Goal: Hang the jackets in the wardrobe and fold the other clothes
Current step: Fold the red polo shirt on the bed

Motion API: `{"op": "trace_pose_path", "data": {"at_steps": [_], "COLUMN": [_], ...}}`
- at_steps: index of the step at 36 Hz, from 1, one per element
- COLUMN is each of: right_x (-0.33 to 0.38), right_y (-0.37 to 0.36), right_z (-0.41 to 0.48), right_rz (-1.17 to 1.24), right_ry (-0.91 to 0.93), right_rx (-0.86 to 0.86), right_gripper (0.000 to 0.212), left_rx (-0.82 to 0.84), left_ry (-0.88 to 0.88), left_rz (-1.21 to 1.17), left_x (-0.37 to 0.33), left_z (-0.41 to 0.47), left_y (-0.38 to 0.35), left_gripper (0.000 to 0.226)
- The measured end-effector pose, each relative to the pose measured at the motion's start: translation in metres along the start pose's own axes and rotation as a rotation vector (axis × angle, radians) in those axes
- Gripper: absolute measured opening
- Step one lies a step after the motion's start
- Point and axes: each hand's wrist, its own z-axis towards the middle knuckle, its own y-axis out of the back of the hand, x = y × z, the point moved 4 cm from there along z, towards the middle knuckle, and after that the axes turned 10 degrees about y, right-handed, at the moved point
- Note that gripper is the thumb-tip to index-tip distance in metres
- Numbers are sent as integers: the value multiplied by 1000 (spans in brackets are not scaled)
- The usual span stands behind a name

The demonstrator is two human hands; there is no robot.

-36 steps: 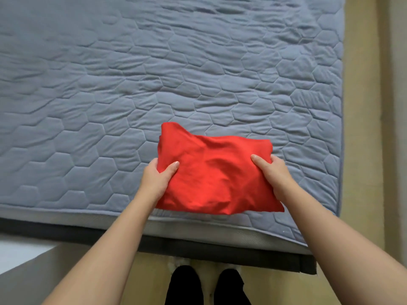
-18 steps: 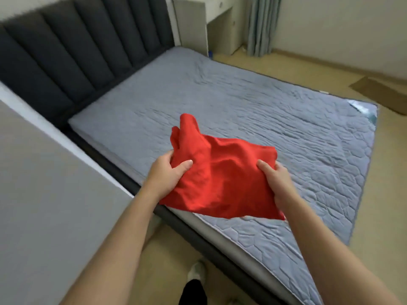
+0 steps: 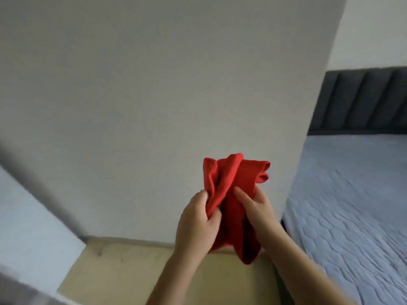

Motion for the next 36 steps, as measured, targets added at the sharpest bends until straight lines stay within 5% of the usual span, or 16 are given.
{"op": "trace_pose_path", "data": {"at_steps": [6, 13, 19, 24, 26, 30, 32, 36], "right_x": [-4, -10, -5, -5, -8, -9, -9, 2], "right_y": [-196, -404, -539, -627, -655, -710, -741, -796], "right_z": [-29, -112, -187, -225, -234, -224, -213, -197], "right_rz": [-15, 278, 467, 512, 431, 167, 125, 214], "right_ry": [-27, -124, -318, -401, -302, 282, 448, 339], "right_rx": [338, 689, 979, 1133, 1219, 1210, 1182, 1447], "right_gripper": [10, 23, 35, 30, 26, 16, 31, 70], "left_rx": [-221, -382, -443, -655, -735, -765, -747, -570], "left_ry": [64, 278, 498, 515, 582, 647, 653, 643], "left_rz": [94, 5, 76, 174, 197, 262, 285, 287], "left_x": [93, 200, 268, 304, 321, 349, 360, 366], "left_z": [-33, -100, -163, -201, -214, -227, -228, -225], "left_y": [150, 327, 430, 493, 517, 568, 600, 660], "left_gripper": [9, 17, 80, 54, 56, 55, 53, 51]}}
